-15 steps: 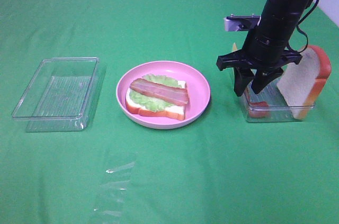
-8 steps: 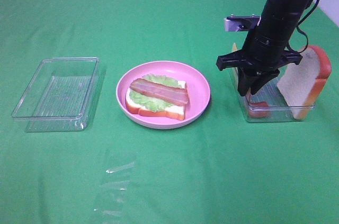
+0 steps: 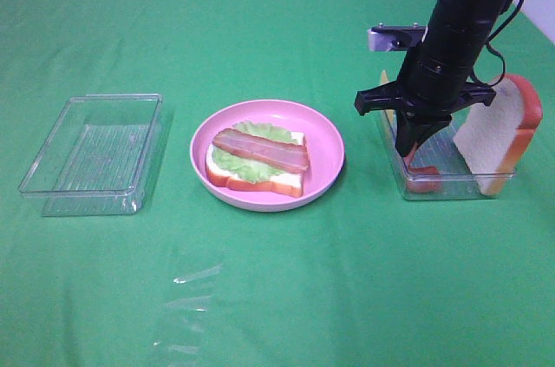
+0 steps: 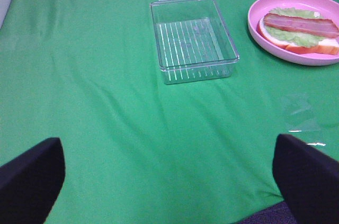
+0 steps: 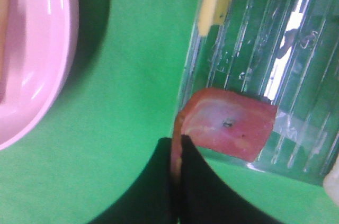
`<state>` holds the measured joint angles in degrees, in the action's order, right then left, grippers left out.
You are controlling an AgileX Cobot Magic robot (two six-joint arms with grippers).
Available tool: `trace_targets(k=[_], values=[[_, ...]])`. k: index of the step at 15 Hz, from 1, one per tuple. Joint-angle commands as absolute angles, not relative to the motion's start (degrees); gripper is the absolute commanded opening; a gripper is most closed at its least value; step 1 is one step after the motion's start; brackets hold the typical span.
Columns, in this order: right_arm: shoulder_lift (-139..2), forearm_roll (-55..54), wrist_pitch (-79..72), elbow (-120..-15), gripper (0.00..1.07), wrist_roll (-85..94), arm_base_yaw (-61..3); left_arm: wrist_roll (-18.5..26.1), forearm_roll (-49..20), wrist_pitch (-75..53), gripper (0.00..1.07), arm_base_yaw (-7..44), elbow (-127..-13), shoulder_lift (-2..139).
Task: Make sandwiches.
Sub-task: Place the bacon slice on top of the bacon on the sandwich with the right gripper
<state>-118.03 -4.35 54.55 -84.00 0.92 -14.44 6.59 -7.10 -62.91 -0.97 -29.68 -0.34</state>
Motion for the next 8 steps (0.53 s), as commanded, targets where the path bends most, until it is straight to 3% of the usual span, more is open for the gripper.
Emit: trace_targets(k=[1, 4, 8], values=[[-115.68, -4.07, 56.09, -84.17, 0.00, -0.34, -14.38, 6.13, -7.33, -61.99, 0.99, -1.03, -29.74, -1.60], [-111.33, -5.21, 59.70, -84.22, 0.00, -3.44, -14.38, 6.13, -7.33, -61.99, 0.99, -1.03, -29.74, -1.60], [-105.14, -15.18, 59.36, -84.22, 0.00, -1.32, -14.44, 6.13, -7.33, -61.99, 0.99, -1.03, -29.74, -1.60]])
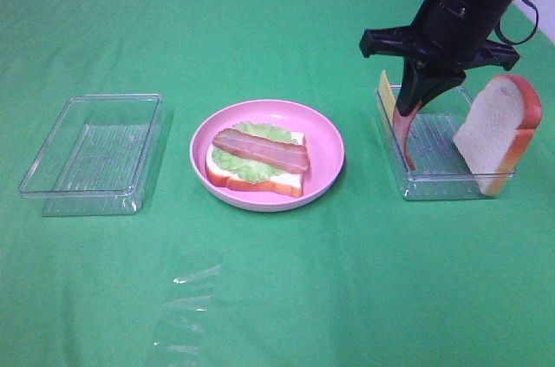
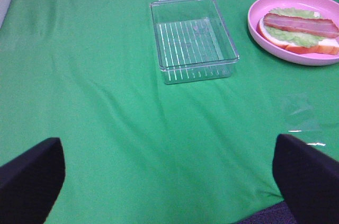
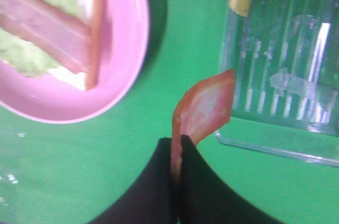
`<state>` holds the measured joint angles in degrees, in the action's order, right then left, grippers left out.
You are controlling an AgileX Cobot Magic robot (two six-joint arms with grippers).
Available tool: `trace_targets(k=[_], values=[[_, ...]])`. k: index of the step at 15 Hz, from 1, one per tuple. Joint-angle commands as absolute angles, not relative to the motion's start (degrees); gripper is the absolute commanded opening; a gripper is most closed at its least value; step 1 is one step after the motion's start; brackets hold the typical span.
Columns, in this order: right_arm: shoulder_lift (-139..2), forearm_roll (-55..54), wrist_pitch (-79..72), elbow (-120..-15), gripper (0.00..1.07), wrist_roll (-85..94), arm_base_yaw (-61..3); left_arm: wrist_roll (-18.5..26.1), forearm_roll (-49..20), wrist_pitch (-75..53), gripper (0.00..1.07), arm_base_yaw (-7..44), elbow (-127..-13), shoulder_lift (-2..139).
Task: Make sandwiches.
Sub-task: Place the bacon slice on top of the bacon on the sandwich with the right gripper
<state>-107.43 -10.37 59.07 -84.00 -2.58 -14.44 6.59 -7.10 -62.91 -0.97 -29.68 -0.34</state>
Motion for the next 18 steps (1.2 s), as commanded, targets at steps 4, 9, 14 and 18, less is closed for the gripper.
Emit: trace_targets(k=[4, 9, 14, 18], values=[[-104.97, -41.83, 53.06, -84.22, 0.00, 17.02, -14.44, 6.13, -7.33, -61.99, 0.99, -1.03, -29.74, -1.60], [-111.15, -63.48, 49.79, -84.22, 0.00, 31.28, -15.24, 6.13, -7.33, -61.99, 0.99, -1.03, -29.74, -1.60], [-117.97, -64.52, 49.16, -85.43, 0.00, 33.63, -19.19, 6.13, -7.33, -61.99, 0.98, -1.03, -29.74, -1.60], [-123.76, -63.83, 51.45, -91.96, 0.00, 34.15, -23.26, 6.13, -7.33, -61.99, 0.98, -1.03, -29.74, -1.60]])
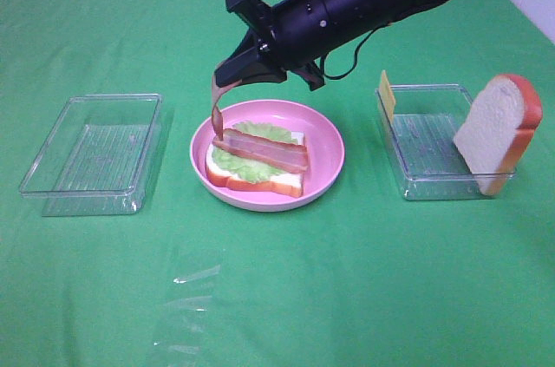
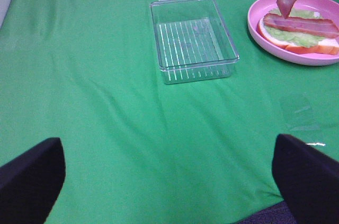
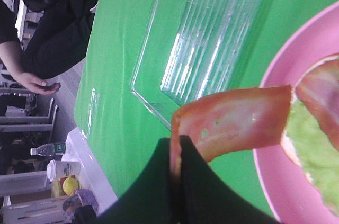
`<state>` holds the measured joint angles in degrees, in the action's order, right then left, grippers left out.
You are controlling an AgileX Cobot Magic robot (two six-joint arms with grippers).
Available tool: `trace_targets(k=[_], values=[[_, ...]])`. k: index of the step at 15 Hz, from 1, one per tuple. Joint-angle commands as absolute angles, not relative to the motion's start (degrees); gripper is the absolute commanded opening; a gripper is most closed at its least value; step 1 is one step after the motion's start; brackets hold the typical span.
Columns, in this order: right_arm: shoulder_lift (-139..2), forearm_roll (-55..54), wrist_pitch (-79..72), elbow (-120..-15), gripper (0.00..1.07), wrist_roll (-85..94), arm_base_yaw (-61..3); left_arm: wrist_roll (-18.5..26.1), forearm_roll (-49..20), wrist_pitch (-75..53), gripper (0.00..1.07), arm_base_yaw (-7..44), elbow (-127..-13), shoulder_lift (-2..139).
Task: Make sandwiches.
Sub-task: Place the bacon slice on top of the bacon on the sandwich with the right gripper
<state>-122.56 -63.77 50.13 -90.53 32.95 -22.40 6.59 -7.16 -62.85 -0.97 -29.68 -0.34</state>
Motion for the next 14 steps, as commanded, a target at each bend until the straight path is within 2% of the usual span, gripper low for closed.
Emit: trace_targets(k=[1, 6, 11, 14], values=[[-125.88, -64.06, 52.54, -93.74, 0.00, 33.75, -23.26, 6.13, -7.33, -61.99, 0.98, -1.03, -29.74, -1.60], [-128.69, -59.93, 51.68, -94.14, 0.00, 32.89, -23.09, 6.13, -7.33, -61.99, 0.98, -1.03, -29.74, -1.60], [-128.51, -42.00, 47.78, -94.82, 0.00, 24.12, -22.98, 6.13, -7.33, -61.99, 0.98, -1.03, -29.74, -1.60], [-128.51, -35.12, 47.67, -95.57, 0.00, 19.60, -22.98, 6.13, -7.33, -61.99, 0.98, -1.03, -29.74, -1.60]])
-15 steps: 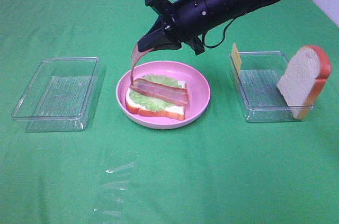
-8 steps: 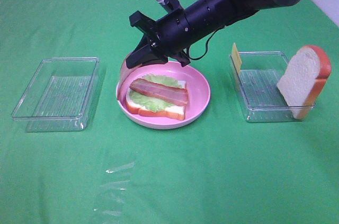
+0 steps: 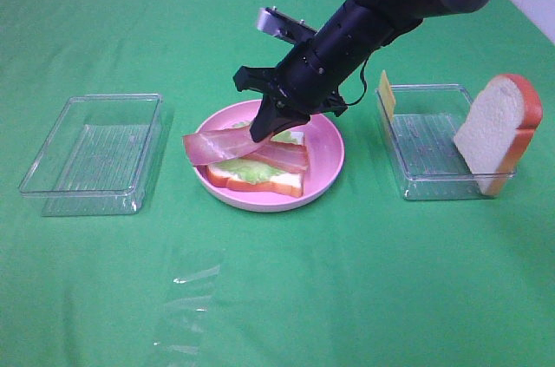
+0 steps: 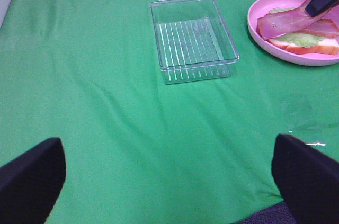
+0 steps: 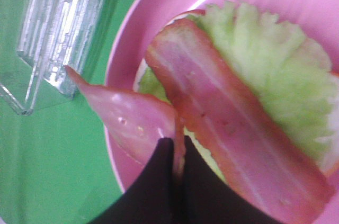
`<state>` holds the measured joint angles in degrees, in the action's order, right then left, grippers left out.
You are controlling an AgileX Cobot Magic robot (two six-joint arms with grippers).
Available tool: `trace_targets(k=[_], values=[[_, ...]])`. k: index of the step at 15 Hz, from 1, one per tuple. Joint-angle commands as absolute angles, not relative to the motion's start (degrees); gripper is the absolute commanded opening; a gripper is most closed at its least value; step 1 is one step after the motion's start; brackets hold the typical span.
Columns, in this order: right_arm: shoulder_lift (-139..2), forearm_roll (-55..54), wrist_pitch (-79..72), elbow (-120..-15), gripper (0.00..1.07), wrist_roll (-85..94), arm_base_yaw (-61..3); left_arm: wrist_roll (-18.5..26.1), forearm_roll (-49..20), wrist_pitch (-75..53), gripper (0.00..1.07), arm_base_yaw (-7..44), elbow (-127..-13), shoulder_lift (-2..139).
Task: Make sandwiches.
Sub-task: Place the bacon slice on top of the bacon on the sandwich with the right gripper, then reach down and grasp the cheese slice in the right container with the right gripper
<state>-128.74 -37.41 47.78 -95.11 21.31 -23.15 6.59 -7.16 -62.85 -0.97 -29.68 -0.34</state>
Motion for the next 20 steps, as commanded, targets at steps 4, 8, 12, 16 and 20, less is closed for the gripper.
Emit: trace_targets(k=[4, 8, 12, 16, 20], values=[[-128.51, -32.60, 47.27, -95.57, 0.00, 17.19, -22.98, 6.13, -7.33, -61.99, 0.98, -1.03, -29.74, -1.60], [-128.51, -30.77, 46.24, -95.57, 0.06, 15.81, -22.98, 6.13, -7.33, -61.99, 0.98, -1.03, -29.74, -1.60], [-126.51, -28.76, 45.84, -95.57, 0.65, 15.24, -23.03, 6.13, -7.33, -61.99, 0.98, -1.03, -29.74, -1.60], [-122.73, -24.47, 47.67, -95.63, 0.99, 14.27, -23.03, 6.13, -7.33, -61.99, 0.98, -1.03, -29.74, -1.60], [-118.72, -12.89, 56.55, -101.70, 0.99, 0.97, -23.03, 6.19, -7.33, -61.99, 0.98, -1.03, -29.74, -1.60]])
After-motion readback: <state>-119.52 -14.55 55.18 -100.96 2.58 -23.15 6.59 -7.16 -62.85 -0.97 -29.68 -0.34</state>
